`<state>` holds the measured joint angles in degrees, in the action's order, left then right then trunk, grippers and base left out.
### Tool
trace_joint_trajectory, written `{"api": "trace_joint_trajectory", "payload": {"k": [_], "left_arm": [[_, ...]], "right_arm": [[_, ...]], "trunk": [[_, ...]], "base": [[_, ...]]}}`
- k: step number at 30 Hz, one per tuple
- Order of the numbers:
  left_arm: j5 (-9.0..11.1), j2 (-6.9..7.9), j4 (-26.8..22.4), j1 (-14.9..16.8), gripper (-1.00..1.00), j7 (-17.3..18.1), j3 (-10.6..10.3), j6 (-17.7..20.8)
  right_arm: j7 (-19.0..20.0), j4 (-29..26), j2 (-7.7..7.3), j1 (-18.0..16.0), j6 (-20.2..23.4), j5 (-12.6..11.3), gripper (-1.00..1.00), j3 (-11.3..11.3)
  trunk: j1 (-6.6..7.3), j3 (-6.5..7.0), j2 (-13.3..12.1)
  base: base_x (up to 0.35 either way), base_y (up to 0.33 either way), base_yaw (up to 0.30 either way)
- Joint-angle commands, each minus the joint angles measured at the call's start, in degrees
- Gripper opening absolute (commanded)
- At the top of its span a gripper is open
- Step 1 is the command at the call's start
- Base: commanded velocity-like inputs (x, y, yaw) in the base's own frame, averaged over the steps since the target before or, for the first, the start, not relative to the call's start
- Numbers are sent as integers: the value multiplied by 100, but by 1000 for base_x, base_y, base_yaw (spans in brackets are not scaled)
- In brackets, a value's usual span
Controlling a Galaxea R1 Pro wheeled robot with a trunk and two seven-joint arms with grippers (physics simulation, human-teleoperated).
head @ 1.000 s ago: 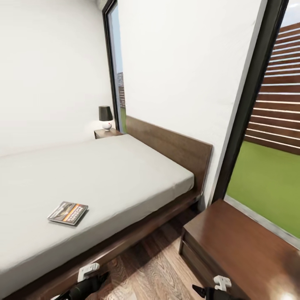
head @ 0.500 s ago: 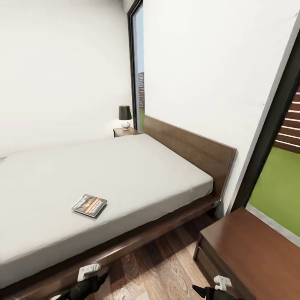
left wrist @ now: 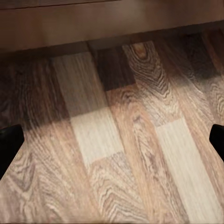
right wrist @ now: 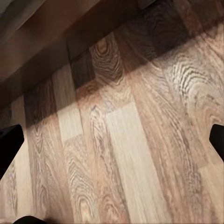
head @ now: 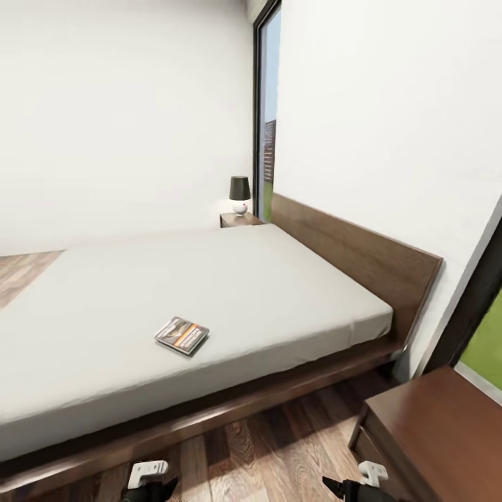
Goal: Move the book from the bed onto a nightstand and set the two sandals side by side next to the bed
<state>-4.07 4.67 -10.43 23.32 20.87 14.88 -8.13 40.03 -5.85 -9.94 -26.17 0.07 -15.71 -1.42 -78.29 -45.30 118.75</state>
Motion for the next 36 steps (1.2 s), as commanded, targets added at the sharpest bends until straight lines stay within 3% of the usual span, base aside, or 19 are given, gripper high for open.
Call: {"api": "trace_joint_trajectory", "payload": {"k": [1,7,13,23,36], "left_arm": [[-38,-1,9,6,100,23,42,-25],[-25,-12,20,6,100,22,39,-30],[-11,-192,29,6,100,22,51,-23],[-12,-212,32,6,100,22,59,-22],[-8,-212,32,6,100,22,59,-22]], "right_arm": [[23,4,-13,-2,-2,-11,100,-14],[28,294,-72,-2,-7,-11,100,-24],[22,554,-78,-2,-12,-16,100,-25],[22,567,-78,-2,-15,-17,100,-25],[45,568,-78,-2,-9,-20,100,-25]], "trunk": [[1,-5,2],[1,-5,2],[1,-5,2],[1,-5,2],[1,-5,2]], "base": [[0,0,285],[0,0,285],[99,0,285],[140,0,276],[2,0,49]]}}
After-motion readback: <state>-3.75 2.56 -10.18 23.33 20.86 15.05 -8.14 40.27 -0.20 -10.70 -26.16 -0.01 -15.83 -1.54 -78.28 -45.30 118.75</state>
